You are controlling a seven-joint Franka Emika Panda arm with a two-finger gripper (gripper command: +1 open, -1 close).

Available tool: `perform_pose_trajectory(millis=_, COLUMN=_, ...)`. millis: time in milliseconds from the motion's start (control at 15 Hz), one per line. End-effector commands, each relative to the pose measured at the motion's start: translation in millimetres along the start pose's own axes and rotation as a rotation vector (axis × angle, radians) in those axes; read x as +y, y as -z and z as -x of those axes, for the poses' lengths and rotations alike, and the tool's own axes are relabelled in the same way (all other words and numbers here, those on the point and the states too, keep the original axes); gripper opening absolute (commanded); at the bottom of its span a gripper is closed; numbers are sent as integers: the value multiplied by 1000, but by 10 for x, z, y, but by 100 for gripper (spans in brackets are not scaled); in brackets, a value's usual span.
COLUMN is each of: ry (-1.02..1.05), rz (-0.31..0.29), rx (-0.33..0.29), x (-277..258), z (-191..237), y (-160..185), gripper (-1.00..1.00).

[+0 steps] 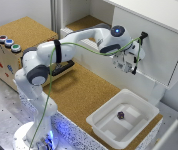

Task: Grasp the door handle and slide the door to the left

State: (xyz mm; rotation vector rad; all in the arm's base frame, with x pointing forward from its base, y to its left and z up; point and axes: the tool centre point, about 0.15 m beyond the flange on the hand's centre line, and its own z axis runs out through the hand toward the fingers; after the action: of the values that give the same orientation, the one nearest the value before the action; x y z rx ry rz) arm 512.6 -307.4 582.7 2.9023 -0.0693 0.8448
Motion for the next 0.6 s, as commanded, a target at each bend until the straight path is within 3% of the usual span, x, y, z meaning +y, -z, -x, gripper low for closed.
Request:
perform_pose_trajectory(millis=0, ry=-45, rz=-6, rx=-216, x=86, z=-325, y=-12, gripper=100)
perform_pose_trajectory(millis=67, ry=-66, rz=-52, rx=-221, x=48, z=-343, y=-31, gripper=100)
perform_pose_trajectory(millis=200, ry=-81, rz=-69, rx=-212, x=5, z=-348, y=-70, gripper=100)
perform_pose_trajectory(millis=533, ry=-86, rz=-57, rx=-107, x=40, z=-351, y=-169, gripper=100)
